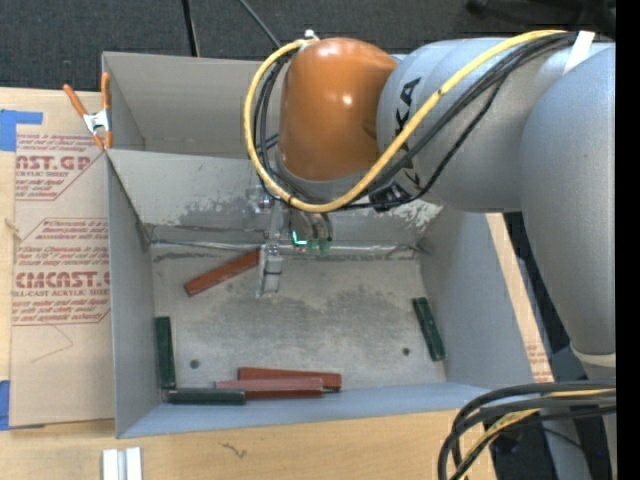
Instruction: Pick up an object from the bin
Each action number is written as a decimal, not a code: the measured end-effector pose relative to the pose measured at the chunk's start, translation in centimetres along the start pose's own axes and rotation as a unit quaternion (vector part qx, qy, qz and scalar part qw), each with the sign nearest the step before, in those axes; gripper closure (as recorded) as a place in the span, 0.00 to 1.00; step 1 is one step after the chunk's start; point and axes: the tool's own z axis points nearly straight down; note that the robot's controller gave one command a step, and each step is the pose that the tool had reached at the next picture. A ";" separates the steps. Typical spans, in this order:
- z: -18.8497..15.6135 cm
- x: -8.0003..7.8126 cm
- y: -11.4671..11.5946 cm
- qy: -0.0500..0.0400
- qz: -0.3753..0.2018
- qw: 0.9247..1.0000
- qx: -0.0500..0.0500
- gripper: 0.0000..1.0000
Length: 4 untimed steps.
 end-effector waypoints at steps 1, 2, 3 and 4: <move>13.2 1.2 1.9 -0.002 -0.065 0.998 0.000 0.00; 12.7 0.9 1.9 -0.007 -0.064 0.998 -0.001 1.00; 0.8 0.9 4.8 -0.009 -0.094 0.996 -0.001 1.00; 1.4 1.0 4.7 -0.004 -0.093 0.996 0.000 0.00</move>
Offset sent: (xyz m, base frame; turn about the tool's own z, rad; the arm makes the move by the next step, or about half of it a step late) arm -0.0114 0.0180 -0.1285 -0.1295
